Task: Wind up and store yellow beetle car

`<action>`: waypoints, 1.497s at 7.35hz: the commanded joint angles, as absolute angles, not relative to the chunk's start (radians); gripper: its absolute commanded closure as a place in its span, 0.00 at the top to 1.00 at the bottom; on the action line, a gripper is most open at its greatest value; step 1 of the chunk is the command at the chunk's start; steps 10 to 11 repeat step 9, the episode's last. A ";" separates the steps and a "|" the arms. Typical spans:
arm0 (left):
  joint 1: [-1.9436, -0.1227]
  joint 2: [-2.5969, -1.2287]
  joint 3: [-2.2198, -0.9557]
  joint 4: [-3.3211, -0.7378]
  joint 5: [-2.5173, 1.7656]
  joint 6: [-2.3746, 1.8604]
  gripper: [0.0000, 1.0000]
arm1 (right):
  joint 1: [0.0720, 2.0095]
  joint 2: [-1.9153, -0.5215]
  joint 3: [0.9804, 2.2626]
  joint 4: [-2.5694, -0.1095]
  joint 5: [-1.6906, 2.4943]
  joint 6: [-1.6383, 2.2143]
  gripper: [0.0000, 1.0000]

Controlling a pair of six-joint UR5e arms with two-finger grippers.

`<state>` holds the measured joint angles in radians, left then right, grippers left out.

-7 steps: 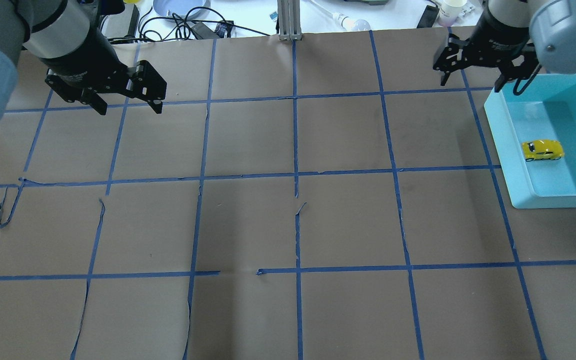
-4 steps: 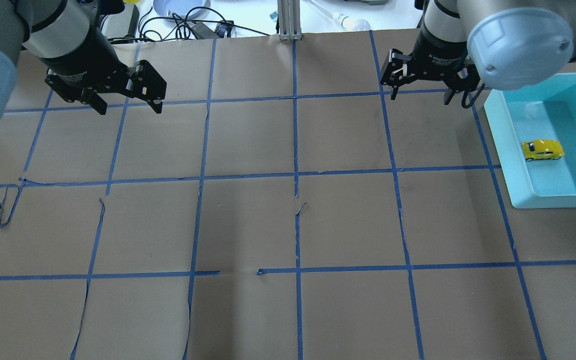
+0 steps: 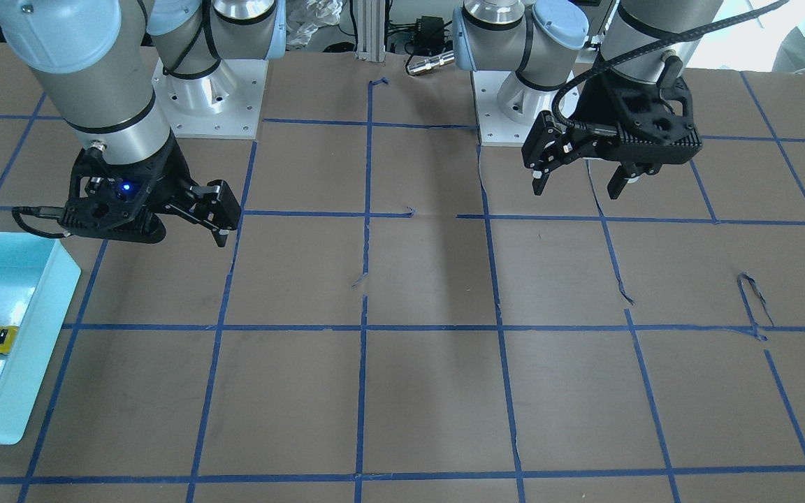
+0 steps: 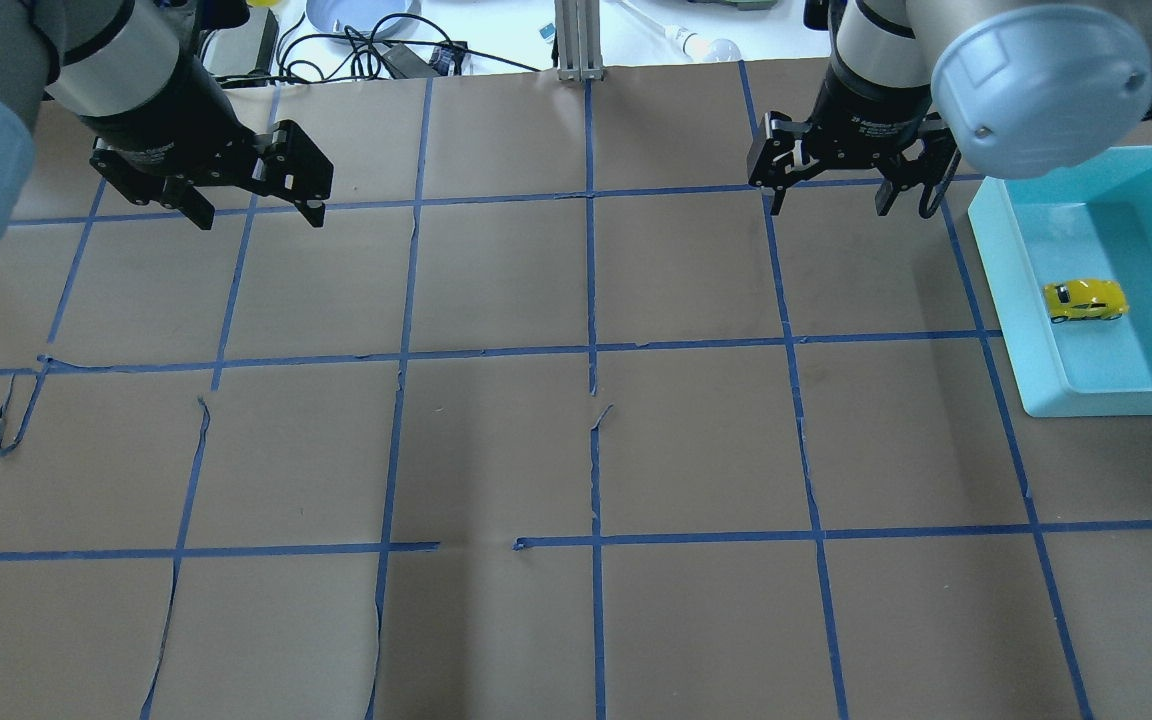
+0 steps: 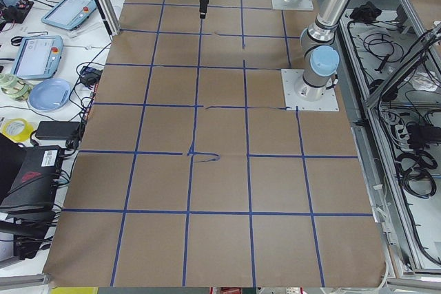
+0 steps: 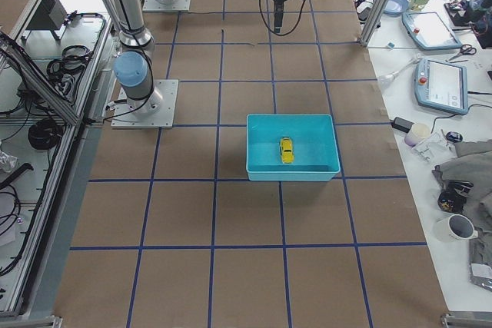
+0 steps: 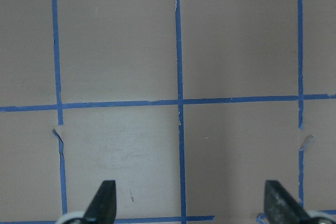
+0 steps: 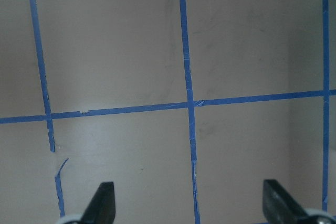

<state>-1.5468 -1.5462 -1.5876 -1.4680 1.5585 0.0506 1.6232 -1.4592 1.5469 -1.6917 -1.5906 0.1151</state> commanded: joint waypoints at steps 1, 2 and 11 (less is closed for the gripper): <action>-1.548 -1.546 -1.588 -1.468 1.559 0.051 1.00 | 1.623 -1.528 1.554 -1.631 -1.597 0.104 1.00; -1.546 -1.546 -1.588 -1.468 1.559 0.051 1.00 | 1.626 -1.532 1.558 -1.628 -1.594 0.103 1.00; -1.546 -1.549 -1.588 -1.468 1.562 0.049 1.00 | 1.611 -1.534 1.562 -1.646 -1.586 0.034 1.00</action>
